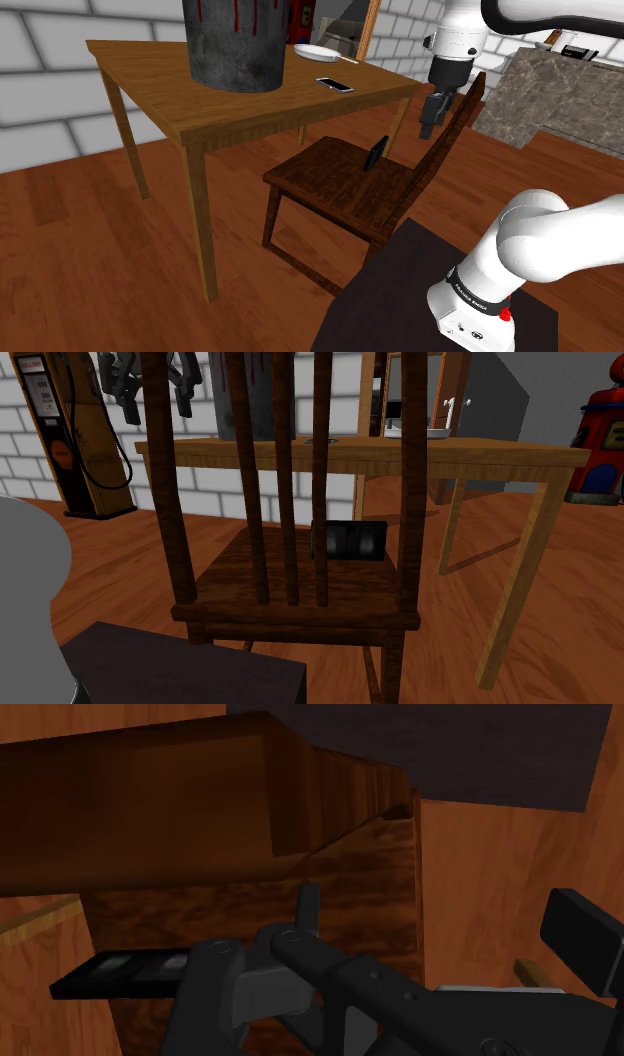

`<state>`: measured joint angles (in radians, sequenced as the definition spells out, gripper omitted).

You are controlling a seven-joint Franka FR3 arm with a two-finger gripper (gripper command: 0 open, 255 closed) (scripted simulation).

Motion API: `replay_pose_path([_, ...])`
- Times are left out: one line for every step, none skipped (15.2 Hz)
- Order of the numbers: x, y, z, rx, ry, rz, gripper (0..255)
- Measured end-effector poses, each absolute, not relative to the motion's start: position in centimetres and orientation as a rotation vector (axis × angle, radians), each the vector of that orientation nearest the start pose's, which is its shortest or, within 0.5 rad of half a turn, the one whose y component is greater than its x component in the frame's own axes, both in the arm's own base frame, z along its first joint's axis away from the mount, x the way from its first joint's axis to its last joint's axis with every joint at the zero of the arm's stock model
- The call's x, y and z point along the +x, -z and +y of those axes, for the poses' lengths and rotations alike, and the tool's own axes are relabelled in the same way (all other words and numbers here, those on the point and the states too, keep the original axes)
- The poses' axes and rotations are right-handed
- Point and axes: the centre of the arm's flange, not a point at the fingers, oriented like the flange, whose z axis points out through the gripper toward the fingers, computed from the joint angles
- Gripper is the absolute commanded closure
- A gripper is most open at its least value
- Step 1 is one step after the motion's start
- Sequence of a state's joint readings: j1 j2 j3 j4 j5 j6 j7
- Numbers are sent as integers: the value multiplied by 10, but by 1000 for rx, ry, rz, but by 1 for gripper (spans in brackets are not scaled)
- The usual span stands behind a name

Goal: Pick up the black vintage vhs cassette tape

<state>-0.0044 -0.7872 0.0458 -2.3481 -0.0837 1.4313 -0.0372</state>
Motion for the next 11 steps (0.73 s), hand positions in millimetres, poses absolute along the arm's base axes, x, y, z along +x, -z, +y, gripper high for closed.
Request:
replay_pose_path([291, -584, 6, -3249, -213, -92, 0])
replay_pose_path([296, -581, 5, -3248, -210, -59, 0])
replay_pose_path([304, -575, 1, -3247, -207, -7, 0])
replay_pose_path([314, -569, -1, -3245, -203, 54, 0])
replay_pose_path([325, -563, -4, -3241, -197, 120, 0])
replay_pose_path([335, -556, -12, -3235, -192, 190, 0])
replay_pose_path([343, -548, -19, -3228, -185, 259, 0])
replay_pose_path([352, -542, -23, -3219, -179, 329, 0])
replay_pose_path([363, -534, -27, -3209, -173, 399, 0])
replay_pose_path([373, -528, -35, -3197, -166, 470, 0])
replay_pose_path([382, -522, -43, -3183, -159, 539, 0])
